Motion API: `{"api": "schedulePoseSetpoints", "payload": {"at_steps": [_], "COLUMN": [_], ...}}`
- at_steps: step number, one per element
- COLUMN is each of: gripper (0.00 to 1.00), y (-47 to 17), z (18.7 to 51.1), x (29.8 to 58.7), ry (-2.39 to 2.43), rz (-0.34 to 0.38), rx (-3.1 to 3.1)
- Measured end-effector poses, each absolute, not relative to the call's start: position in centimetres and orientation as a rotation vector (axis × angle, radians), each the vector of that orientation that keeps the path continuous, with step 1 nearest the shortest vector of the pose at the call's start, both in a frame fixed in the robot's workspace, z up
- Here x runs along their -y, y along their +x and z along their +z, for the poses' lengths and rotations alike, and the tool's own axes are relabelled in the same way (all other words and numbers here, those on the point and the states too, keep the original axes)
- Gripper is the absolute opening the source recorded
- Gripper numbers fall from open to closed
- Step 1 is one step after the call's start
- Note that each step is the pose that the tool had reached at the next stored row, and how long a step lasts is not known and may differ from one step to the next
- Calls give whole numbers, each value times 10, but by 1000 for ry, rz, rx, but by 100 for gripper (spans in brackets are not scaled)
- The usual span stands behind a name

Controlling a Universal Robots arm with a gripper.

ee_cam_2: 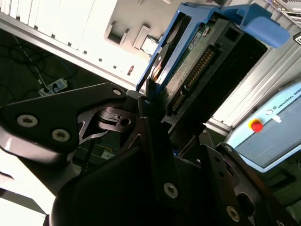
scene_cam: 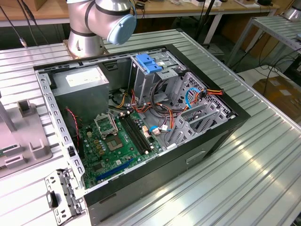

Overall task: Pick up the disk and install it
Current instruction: 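Pick up the disk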

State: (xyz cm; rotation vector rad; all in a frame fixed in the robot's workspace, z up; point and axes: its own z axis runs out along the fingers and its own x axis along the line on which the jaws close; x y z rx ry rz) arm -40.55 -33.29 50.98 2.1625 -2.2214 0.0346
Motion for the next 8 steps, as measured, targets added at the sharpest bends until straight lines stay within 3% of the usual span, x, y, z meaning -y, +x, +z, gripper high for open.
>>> {"api": "schedulePoseSetpoints", "payload": {"at_steps": [8], "gripper": [36], "y": [-402], "z": [510], "x": [334], "ry": [2163], "rz": [35], "rx": [2221]}}
